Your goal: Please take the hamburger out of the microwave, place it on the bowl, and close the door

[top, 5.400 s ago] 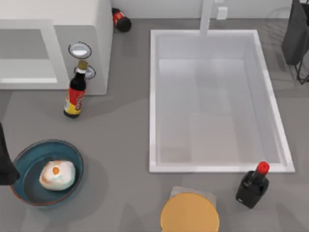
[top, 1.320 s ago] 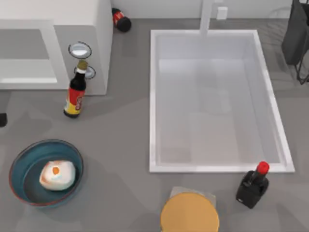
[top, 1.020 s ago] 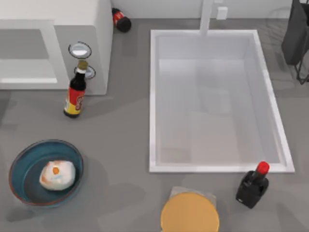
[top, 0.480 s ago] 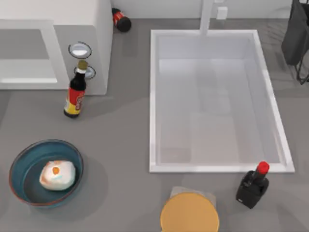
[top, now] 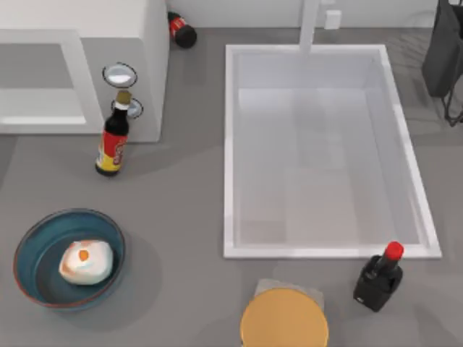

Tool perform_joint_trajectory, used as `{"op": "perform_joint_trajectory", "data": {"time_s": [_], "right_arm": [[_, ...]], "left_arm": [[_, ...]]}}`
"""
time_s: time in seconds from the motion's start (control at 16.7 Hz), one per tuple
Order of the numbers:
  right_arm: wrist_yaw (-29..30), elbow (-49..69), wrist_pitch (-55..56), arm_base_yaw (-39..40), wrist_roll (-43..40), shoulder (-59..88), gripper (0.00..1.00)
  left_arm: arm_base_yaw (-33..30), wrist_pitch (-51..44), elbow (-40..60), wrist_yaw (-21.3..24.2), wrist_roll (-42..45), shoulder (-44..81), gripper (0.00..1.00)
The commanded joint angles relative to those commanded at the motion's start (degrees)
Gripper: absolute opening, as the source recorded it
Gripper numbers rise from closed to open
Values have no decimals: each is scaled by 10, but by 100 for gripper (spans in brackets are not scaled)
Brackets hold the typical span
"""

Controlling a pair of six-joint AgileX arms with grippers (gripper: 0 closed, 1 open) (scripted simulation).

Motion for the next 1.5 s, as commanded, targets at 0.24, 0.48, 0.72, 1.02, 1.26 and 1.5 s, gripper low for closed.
{"op": "perform_joint_trajectory", "data": {"time_s": [0.24, 0.48, 0.72, 1.02, 1.26, 1.5], "right_arm": [[0, 0, 0, 0, 0, 0, 100], [0, 0, 0, 0, 0, 0, 100], [0, 0, 0, 0, 0, 0, 100], [0, 0, 0, 0, 0, 0, 100], [0, 0, 0, 0, 0, 0, 100], [0, 0, 0, 0, 0, 0, 100]], "left_arm": [[1, 41, -32, 1, 1, 16, 0], [3, 159, -102, 3, 3, 49, 0], [4, 217, -150, 3, 3, 70, 0], [1, 217, -152, 3, 2, 67, 0], [-26, 245, -212, -11, -28, 17, 0], [-71, 293, -312, -32, -77, -62, 0]]}}
